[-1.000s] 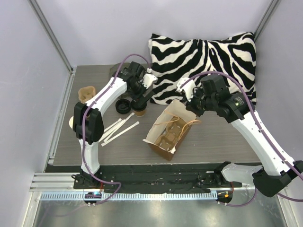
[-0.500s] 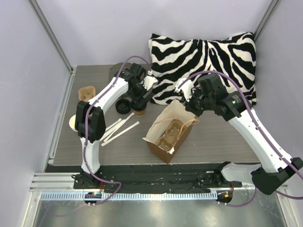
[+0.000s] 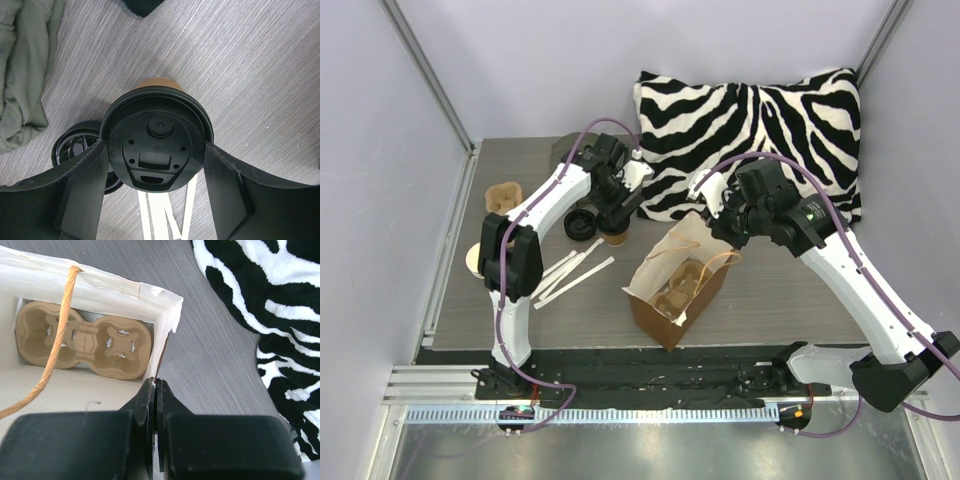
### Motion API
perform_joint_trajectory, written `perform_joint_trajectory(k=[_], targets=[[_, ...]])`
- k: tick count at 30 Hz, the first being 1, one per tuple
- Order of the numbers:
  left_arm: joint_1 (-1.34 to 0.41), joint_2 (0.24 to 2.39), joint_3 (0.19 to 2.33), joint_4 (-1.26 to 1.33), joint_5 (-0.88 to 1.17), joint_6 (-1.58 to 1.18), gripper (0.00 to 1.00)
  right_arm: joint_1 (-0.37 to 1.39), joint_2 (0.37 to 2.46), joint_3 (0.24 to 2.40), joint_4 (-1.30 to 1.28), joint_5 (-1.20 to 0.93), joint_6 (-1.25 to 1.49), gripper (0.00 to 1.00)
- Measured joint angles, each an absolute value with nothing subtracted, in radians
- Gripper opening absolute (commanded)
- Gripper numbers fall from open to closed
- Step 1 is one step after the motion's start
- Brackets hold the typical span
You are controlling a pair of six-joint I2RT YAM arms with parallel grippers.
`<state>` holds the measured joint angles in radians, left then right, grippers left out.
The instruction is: Pack the takeout coffee
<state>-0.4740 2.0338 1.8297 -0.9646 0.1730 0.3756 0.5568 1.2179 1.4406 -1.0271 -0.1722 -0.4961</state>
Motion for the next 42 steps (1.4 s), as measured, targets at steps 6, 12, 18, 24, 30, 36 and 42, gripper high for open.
perform_joint_trajectory(k=[6, 12, 18, 24, 30, 36, 42], targets=[[-0.474, 2.031, 1.817, -0.951, 0.174, 0.376, 0.71, 0.556, 1.217, 1.441, -1.028, -0.172, -0.495, 0.01], [-0.474, 2.011, 1.781, -0.917, 0.175, 0.376, 0.71, 0.554, 1.215, 1.439, -1.028, -0.172, -0.49, 0.01], [-0.474, 1.99, 1.742, -0.878, 0.173, 0.376, 0.73, 0.554, 1.205, 1.436, -1.03, -0.171, -0.479, 0.01], [-0.477, 1.977, 1.718, -0.854, 0.173, 0.376, 0.75, 0.554, 1.201, 1.436, -1.03, -0.169, -0.471, 0.01], [-0.477, 1.969, 1.703, -0.838, 0.173, 0.376, 0.73, 0.554, 1.19, 1.432, -1.033, -0.166, -0.468, 0.01], [-0.479, 1.965, 1.695, -0.831, 0.172, 0.379, 0.42, 0.554, 1.182, 1.426, -1.035, -0.164, -0.467, 0.01], [-0.479, 1.967, 1.719, -0.86, 0.179, 0.379, 0.23, 0.554, 1.17, 1.407, -1.034, -0.154, -0.445, 0.01]])
